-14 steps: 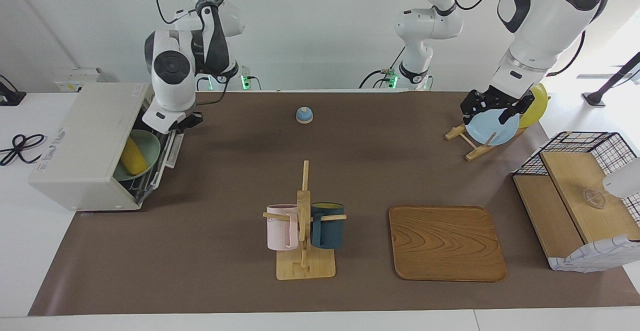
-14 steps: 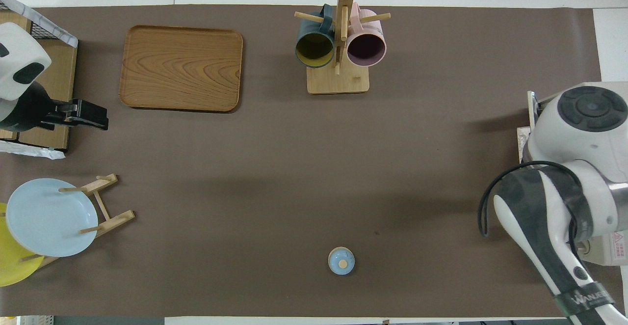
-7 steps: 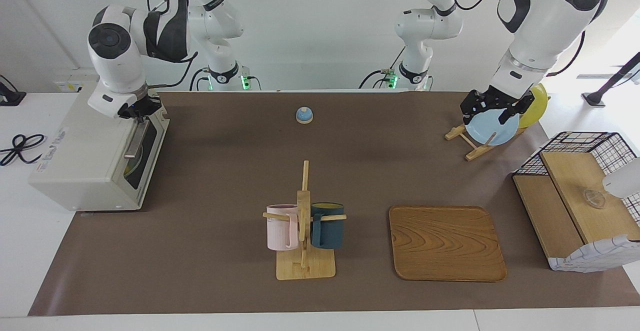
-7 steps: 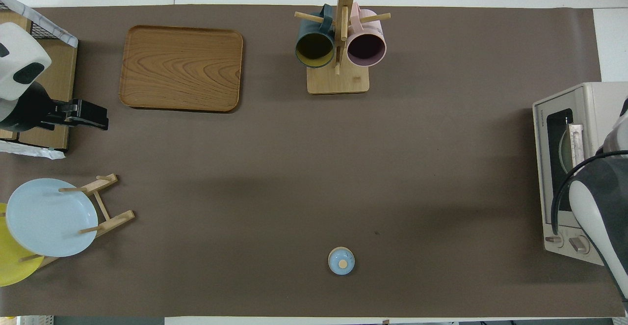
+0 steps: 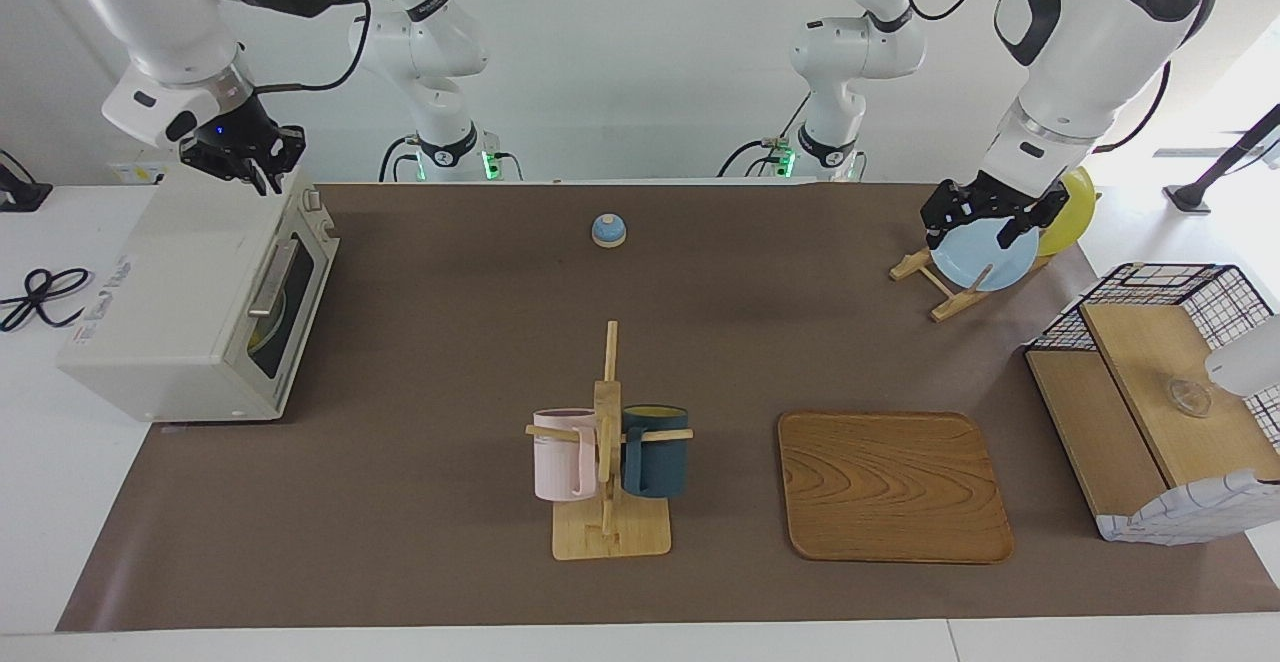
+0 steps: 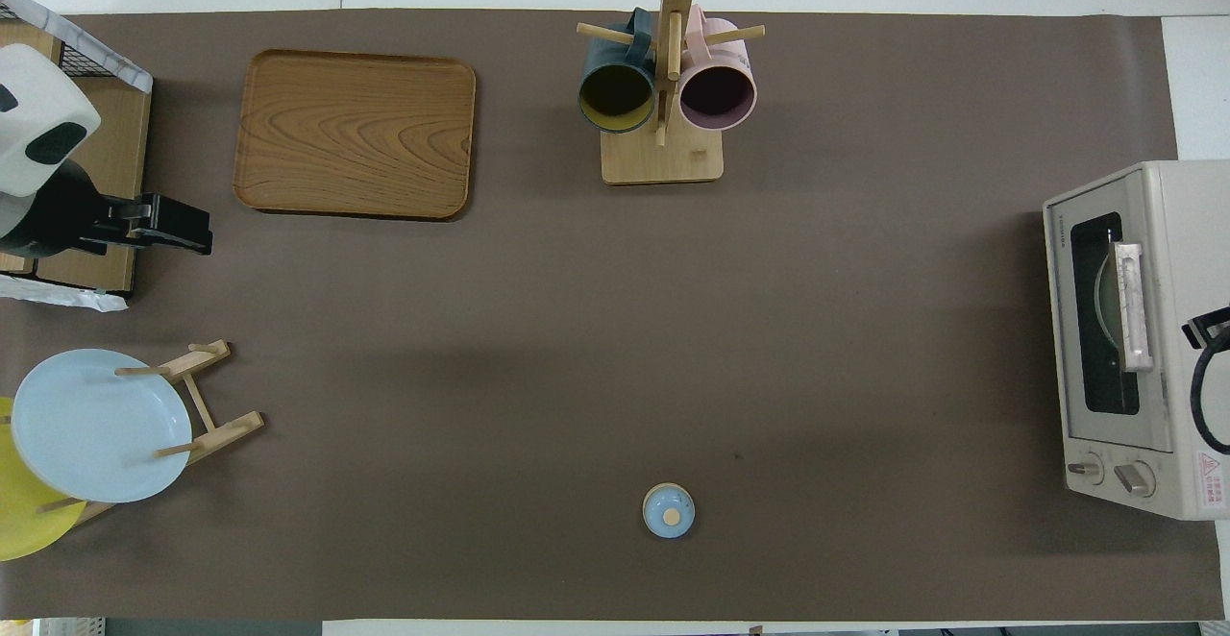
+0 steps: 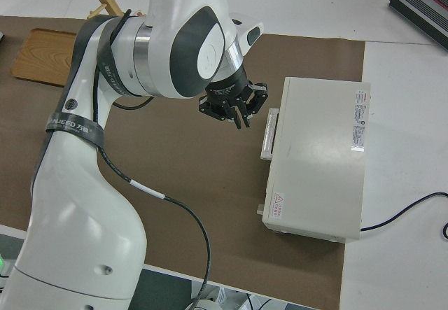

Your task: Put corn in oven

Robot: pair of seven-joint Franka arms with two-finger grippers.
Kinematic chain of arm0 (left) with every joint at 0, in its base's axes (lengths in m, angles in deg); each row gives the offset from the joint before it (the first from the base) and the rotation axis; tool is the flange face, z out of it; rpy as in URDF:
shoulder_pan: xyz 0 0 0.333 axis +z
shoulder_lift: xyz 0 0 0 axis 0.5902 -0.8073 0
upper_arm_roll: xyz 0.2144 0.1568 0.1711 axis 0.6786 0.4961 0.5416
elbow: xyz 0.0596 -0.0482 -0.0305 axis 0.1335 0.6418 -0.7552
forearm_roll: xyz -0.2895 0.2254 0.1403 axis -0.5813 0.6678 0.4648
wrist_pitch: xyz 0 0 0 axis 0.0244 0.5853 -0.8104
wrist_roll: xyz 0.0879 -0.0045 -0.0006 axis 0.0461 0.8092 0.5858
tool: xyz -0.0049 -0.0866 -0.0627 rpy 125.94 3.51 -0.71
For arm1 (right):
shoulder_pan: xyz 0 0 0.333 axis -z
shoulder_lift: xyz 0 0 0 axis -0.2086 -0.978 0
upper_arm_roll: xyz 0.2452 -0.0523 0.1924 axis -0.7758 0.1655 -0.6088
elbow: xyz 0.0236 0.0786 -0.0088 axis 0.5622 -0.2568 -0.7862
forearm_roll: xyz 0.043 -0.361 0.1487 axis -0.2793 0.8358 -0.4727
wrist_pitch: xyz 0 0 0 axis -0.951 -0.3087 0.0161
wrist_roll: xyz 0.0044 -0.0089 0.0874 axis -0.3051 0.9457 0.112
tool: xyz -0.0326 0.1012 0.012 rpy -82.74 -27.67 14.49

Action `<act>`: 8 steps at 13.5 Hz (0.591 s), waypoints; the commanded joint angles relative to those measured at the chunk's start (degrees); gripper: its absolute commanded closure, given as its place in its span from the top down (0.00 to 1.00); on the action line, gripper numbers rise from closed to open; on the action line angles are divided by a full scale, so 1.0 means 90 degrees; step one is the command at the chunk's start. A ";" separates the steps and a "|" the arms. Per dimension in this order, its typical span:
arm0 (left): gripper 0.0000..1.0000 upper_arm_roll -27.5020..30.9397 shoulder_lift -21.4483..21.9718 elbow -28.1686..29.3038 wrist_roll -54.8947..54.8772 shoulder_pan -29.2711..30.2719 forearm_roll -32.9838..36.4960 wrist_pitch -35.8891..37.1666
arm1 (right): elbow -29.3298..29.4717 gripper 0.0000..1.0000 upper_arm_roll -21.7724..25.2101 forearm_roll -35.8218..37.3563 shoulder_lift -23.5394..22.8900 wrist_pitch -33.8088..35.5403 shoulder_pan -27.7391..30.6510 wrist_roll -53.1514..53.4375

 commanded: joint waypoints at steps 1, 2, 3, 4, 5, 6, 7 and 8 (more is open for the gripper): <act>1.00 -0.0002 0.0134 0.0108 -0.0034 0.0051 -0.0080 -0.0047 | 0.0060 0.33 -0.0034 -0.0838 -0.0149 -0.0140 -0.0056 0.0463; 1.00 -0.0002 0.0134 0.0118 -0.0034 0.0041 -0.0080 -0.0037 | -0.0008 0.73 -0.0083 -0.0841 -0.0168 -0.0170 -0.0298 0.0697; 1.00 -0.0002 0.0134 0.0108 -0.0034 0.0051 -0.0080 -0.0047 | -0.0009 1.00 -0.0083 -0.0841 -0.0285 -0.0180 -0.0455 0.1135; 1.00 -0.0002 0.0134 0.0108 -0.0034 0.0051 -0.0080 -0.0037 | -0.0009 1.00 -0.0093 -0.0841 -0.0344 -0.0189 -0.0466 0.1449; 1.00 -0.0002 0.0134 0.0118 -0.0034 0.0041 -0.0080 -0.0037 | -0.0009 1.00 -0.0093 -0.0841 -0.0422 -0.0180 -0.0486 0.1461; 1.00 -0.0002 0.0134 0.0108 -0.0034 0.0041 -0.0080 -0.0037 | 0.0059 1.00 -0.0093 -0.0851 -0.0606 -0.0131 -0.0486 0.1471; 1.00 -0.0002 0.0134 0.0118 -0.0034 0.0051 -0.0080 -0.0037 | 0.0118 1.00 -0.0093 -0.0851 -0.0724 -0.0073 -0.0476 0.1471; 1.00 -0.0002 0.0134 0.0118 -0.0034 0.0051 -0.0080 -0.0047 | 0.0089 1.00 -0.0093 -0.0861 -0.0716 -0.0053 -0.0428 0.1471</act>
